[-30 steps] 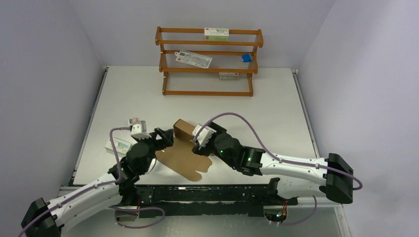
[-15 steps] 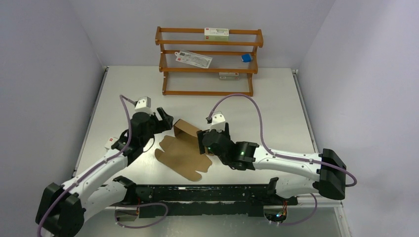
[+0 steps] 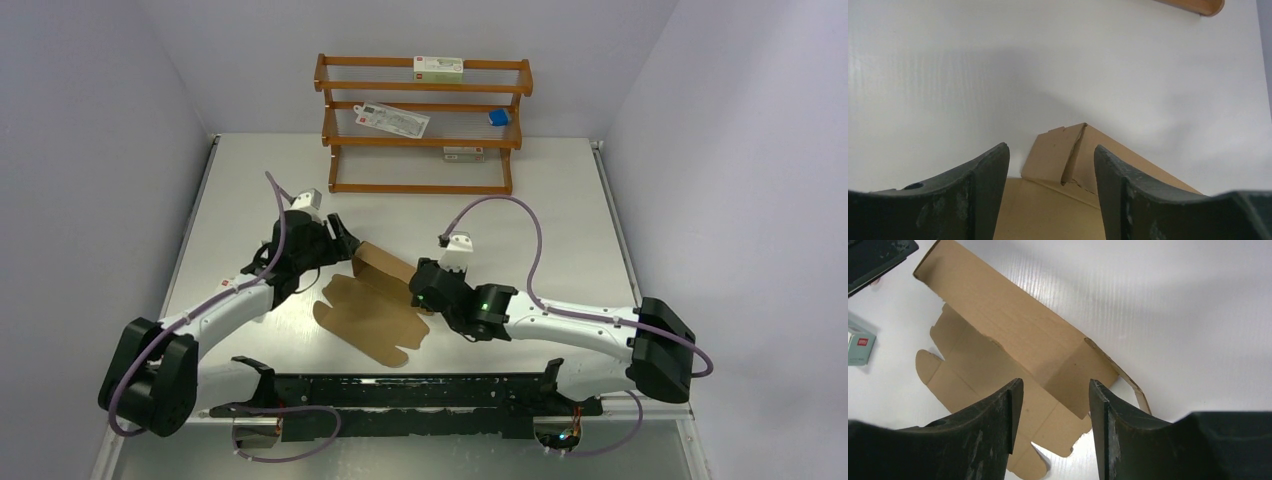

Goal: Fold the paper box

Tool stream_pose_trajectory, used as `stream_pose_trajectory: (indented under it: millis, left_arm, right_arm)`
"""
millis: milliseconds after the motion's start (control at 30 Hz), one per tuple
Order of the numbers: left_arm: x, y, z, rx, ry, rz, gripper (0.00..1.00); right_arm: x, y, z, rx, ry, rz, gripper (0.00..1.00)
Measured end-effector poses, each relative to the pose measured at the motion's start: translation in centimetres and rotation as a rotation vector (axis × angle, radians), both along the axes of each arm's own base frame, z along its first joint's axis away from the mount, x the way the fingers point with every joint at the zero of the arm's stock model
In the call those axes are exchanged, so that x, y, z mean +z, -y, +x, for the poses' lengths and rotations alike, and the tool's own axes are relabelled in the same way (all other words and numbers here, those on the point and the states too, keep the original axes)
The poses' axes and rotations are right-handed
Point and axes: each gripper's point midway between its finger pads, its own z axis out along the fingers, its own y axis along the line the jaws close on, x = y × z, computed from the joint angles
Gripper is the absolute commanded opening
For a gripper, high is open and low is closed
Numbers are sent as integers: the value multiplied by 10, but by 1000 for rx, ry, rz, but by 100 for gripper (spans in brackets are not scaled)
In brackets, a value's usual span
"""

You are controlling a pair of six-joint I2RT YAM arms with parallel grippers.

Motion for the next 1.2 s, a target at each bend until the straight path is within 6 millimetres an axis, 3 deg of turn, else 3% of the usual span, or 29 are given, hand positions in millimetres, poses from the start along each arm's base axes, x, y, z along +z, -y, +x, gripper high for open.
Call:
stream_pose_trajectory:
  millis: [233,533,767,1200]
  left_arm:
    - [-9,9,-1,-43,-26,-17,56]
    - [-3,19,-2,-86,-10,-63,35]
    - [-13,21,-12,-104,-35,-93,32]
    - [-7,14,-32,-84,-19,-147,27]
  right_arm:
    - [-14,5,4,-36,-24,55,51]
    - [-8,-8,12,-32,-21,153,48]
    - [-14,-11,20,-39,-31,182,47]
    - [-19,-10,30,-37,-24,184,42]
